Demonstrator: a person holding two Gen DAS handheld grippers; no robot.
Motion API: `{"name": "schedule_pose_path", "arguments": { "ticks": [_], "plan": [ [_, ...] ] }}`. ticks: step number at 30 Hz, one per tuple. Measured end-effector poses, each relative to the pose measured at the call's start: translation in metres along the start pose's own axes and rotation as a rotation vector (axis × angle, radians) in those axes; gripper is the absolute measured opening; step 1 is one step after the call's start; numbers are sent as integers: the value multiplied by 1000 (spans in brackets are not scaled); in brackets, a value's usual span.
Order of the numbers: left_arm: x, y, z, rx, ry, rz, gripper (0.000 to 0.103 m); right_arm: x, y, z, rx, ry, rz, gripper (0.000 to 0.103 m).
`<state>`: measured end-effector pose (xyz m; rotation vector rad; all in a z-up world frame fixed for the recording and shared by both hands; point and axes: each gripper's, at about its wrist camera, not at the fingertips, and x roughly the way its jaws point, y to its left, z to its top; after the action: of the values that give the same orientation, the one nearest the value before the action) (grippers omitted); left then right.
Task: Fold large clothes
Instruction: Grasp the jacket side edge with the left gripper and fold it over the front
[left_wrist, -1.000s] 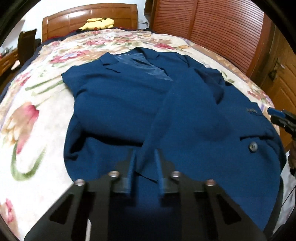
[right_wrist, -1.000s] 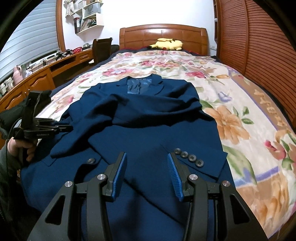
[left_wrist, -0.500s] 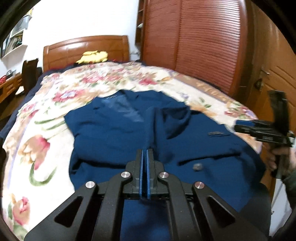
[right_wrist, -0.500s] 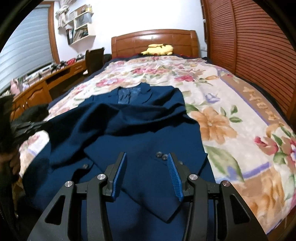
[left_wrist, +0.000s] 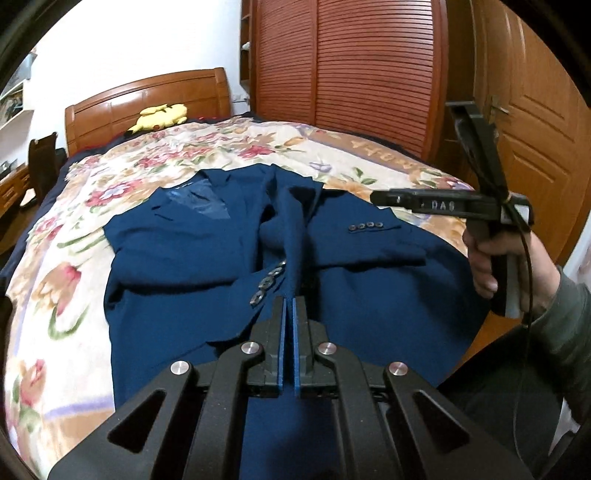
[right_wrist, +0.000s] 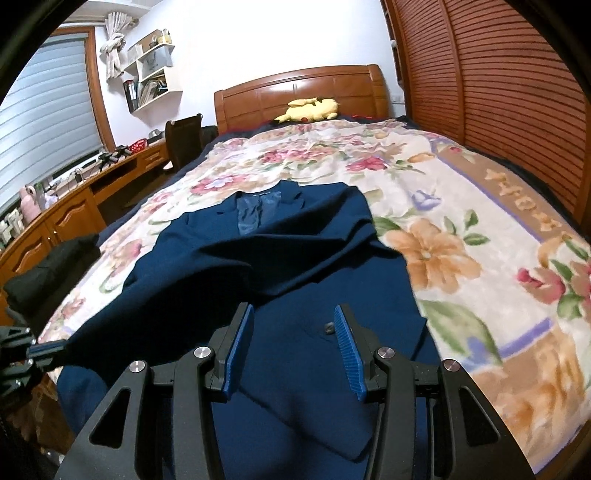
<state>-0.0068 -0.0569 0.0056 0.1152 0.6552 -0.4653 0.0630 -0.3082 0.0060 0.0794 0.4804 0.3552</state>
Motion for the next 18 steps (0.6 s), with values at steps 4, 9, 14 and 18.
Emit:
{"name": "schedule_pose_path", "arguments": {
  "ticks": [4, 9, 14, 18],
  "plan": [
    [-5, -5, -4, -15, 1, -1, 3, -7, 11, -4, -41, -7, 43, 47],
    [3, -15, -13, -18, 28, -6, 3, -13, 11, -5, -48, -22, 70, 47],
    [-7, -17, -13, -18, 6, 29, 15, -12, 16, -11, -108, -10, 35, 47],
    [-22, -4, -7, -39, -55, 58, 59, -10, 14, -11, -103, 3, 25, 47]
  ]
}}
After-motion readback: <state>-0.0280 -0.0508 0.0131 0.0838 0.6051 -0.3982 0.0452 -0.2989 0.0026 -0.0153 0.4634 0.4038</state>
